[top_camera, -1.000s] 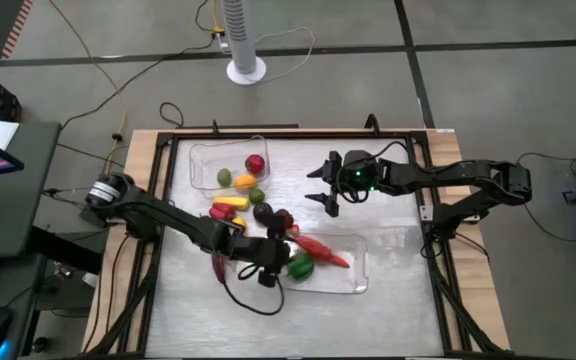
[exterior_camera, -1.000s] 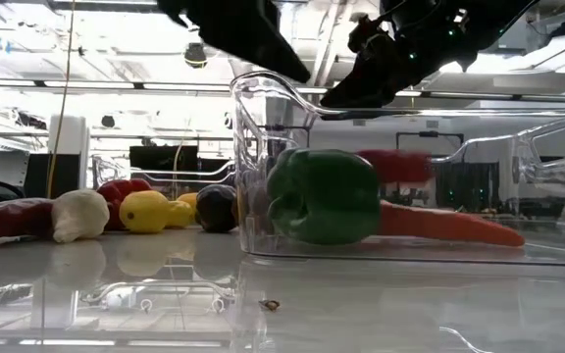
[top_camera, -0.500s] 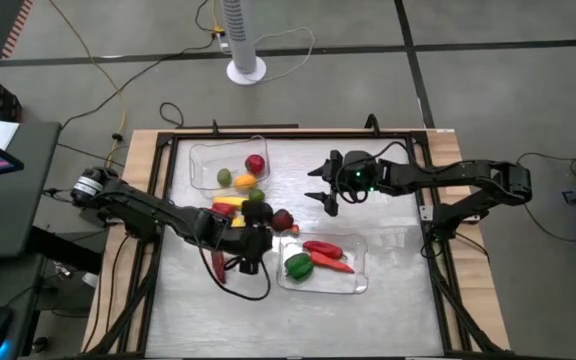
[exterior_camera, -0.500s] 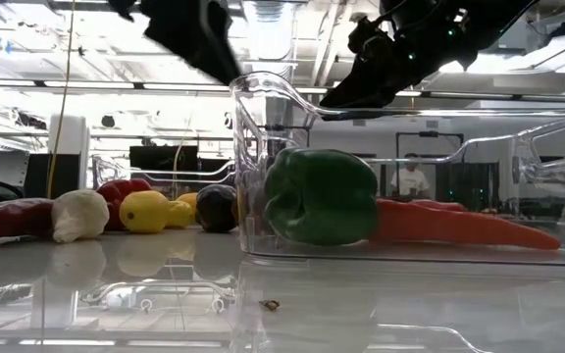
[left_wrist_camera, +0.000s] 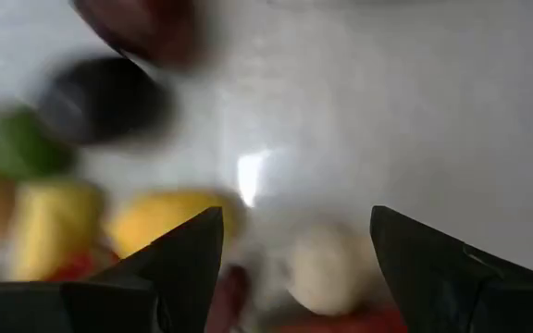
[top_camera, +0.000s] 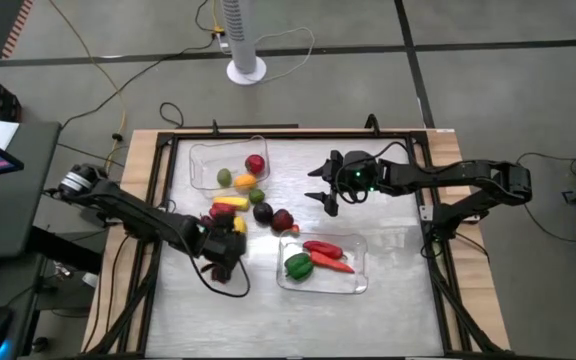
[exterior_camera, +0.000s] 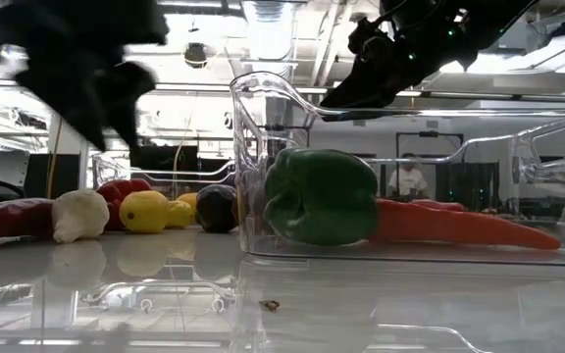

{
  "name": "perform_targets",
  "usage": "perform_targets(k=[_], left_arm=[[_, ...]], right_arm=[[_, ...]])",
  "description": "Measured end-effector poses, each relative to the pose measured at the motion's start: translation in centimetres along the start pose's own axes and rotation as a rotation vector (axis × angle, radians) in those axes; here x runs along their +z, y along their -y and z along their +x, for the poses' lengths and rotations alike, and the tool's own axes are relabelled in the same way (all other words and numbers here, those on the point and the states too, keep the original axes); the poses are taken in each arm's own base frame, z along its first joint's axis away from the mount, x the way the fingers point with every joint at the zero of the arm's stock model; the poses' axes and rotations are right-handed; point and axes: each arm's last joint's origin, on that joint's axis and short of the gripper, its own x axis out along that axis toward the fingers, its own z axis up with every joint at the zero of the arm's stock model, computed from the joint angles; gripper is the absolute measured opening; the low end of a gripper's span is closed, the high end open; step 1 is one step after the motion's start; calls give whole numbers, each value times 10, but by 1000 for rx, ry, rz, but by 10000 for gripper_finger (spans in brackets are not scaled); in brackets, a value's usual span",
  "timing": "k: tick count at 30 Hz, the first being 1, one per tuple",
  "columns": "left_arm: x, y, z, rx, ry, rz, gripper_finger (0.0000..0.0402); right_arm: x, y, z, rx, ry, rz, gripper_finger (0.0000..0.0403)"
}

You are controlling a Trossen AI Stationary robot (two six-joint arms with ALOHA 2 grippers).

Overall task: Sort produce into baskets
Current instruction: Put the white garlic into the bottom transparent bin

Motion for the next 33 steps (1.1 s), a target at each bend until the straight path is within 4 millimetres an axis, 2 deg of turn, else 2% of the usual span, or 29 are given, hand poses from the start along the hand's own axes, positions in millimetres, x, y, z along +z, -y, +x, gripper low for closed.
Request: perform_targets(k=[4, 9, 14, 20, 27, 33], left_arm=[[-20, 7, 3, -72, -62, -27, 260], [-28, 17, 3, -54, -52, 34, 260], [-25, 23, 10, 15, -6, 118, 260], [-26, 25, 31, 49, -87, 163, 255], [-28, 25, 46, 42, -153, 170, 223], [-28, 26, 46, 29, -159, 175, 175]], right_arm=[[0, 0, 0, 0, 1, 6, 325], [0, 0, 0, 0, 1, 8, 325], [0, 0, 0, 0, 1, 10, 325], [0, 0, 0, 0, -3, 10, 325], [-1, 0, 0, 0, -6, 9, 325], [-1, 0, 0, 0, -6, 9, 325]])
